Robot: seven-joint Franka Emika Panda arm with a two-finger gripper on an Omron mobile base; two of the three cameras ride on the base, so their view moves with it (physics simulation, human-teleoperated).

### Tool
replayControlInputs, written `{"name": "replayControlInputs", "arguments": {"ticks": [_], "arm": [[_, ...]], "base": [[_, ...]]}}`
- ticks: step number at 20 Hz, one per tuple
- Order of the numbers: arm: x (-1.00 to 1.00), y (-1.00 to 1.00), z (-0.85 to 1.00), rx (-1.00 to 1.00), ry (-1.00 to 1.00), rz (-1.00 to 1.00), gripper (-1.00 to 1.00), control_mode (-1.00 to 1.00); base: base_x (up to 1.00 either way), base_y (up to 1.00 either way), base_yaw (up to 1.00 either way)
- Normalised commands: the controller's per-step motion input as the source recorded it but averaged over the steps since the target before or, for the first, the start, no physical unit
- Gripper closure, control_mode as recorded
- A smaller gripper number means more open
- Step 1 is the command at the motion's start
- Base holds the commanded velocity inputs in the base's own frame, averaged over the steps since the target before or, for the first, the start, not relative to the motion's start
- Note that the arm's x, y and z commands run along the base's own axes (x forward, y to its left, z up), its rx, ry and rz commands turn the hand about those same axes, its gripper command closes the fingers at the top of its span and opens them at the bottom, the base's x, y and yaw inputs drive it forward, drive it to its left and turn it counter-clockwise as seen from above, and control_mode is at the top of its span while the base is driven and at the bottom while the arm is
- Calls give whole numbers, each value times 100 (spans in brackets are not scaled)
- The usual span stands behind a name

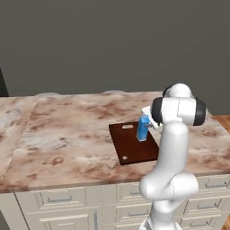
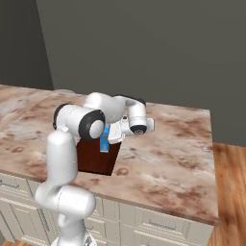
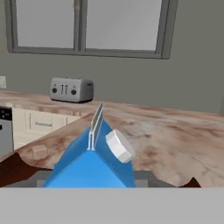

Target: Take out the milk from the fridge and place it on the tray on the counter. Then take the sugar cube near the tray and place it in the tray.

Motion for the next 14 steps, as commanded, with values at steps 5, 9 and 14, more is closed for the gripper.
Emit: {"name": "replayControlInputs", "arguments": {"ticks": [5, 9, 14], "arm": [[0, 25, -24, 0, -4, 0, -100, -100], [-6, 2, 1, 0, 0, 0, -100, -100], [0, 0, 11, 0, 0, 0, -100, -100]], "base": [[0, 0, 0], [0, 0, 0], [0, 0, 0]]}}
